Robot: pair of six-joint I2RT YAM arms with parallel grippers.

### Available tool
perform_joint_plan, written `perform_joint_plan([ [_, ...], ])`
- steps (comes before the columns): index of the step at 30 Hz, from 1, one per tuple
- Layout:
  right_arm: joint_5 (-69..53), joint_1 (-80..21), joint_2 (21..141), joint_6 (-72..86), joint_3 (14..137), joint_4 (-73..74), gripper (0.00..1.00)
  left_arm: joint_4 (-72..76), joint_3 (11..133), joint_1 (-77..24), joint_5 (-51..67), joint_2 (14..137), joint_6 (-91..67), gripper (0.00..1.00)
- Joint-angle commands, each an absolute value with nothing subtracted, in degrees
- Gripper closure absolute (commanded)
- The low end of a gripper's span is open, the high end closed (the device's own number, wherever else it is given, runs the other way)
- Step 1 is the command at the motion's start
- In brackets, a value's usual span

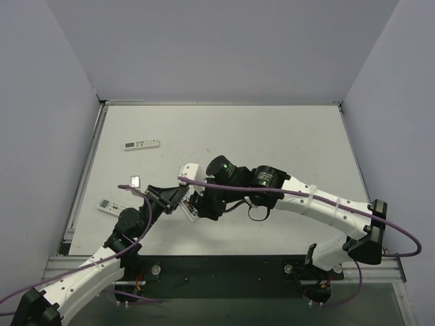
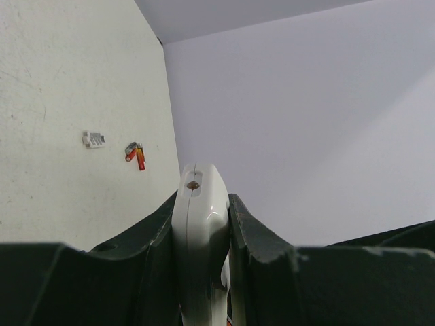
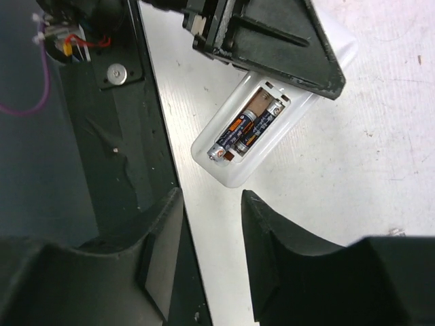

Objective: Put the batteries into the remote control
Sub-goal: Load the battery into the remote control.

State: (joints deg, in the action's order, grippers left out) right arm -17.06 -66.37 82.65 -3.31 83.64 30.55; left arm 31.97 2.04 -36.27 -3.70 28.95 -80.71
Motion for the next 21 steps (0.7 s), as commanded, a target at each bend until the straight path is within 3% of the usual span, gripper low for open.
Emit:
perform_joint_plan([
  [1,-21.1,-66.4,80.5,-11.6,79.1,24.4,0.71,35.0,-3.0,-36.2,-0.7,29.4,-81.4,1.00],
  [8,-24.3,-66.4,81.2,-14.1,77.1,22.8,0.79,35.1,-2.5,-36.2,-0.3,30.0,-81.7,1.00],
  [21,-24.7,-66.5,82.8,-15.3,75.8,20.8,0.81,36.6,-1.3,-36.2,0.0,32.0,-82.0,1.00],
])
